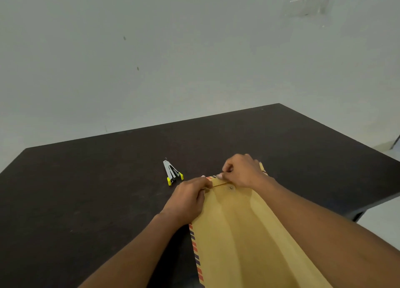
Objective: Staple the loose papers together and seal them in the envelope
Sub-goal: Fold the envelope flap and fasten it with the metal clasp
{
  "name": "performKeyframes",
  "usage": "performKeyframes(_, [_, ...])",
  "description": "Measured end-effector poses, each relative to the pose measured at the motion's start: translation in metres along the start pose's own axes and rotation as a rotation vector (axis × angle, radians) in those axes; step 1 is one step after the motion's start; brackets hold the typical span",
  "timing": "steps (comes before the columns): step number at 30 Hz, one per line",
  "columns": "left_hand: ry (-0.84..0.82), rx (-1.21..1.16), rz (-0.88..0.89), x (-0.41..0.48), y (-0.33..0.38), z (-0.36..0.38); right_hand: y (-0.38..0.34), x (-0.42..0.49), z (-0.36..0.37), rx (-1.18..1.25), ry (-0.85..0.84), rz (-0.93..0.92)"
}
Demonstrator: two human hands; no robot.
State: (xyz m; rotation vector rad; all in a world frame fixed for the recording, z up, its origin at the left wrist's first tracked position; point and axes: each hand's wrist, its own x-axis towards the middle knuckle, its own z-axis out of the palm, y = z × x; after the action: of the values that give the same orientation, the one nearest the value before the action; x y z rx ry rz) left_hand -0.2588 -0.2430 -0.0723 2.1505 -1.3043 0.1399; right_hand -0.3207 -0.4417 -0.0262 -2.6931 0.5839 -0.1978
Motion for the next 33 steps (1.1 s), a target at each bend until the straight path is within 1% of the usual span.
performKeyframes(3, [0.031,-0.008,0.0,-0.002,0.0,0.001,0.004,0.006,0.012,0.089,0.065,0.079])
performKeyframes(5, [0.03,-0.002,-0.007,-0.002,0.0,0.0,0.006,0.01,0.016,0.125,0.087,0.098])
performKeyframes(12, [0.023,0.014,-0.027,0.0,0.002,0.0,0.01,0.009,0.023,0.071,0.043,-0.018])
performKeyframes(15, [0.026,0.025,-0.032,-0.001,0.004,0.001,0.013,0.008,0.025,0.102,0.055,-0.07])
performKeyframes(18, [0.065,0.067,-0.029,-0.004,0.006,0.001,0.012,0.007,0.025,0.141,0.061,-0.084])
performKeyframes(21, [0.085,0.087,-0.037,-0.005,0.005,0.001,0.012,0.007,0.018,0.157,0.018,-0.07])
performKeyframes(25, [0.075,0.103,-0.056,-0.005,0.004,0.002,0.011,0.017,0.002,0.181,-0.161,-0.036])
performKeyframes(27, [0.072,0.115,-0.058,-0.005,0.004,0.002,0.009,0.024,-0.004,0.175,-0.22,-0.035])
performKeyframes(30, [0.07,0.123,-0.061,-0.005,0.004,0.002,0.005,0.027,-0.006,0.214,-0.207,-0.03])
performKeyframes(33, [0.065,0.127,-0.061,-0.006,0.005,0.001,0.003,0.026,-0.005,0.374,-0.145,0.013])
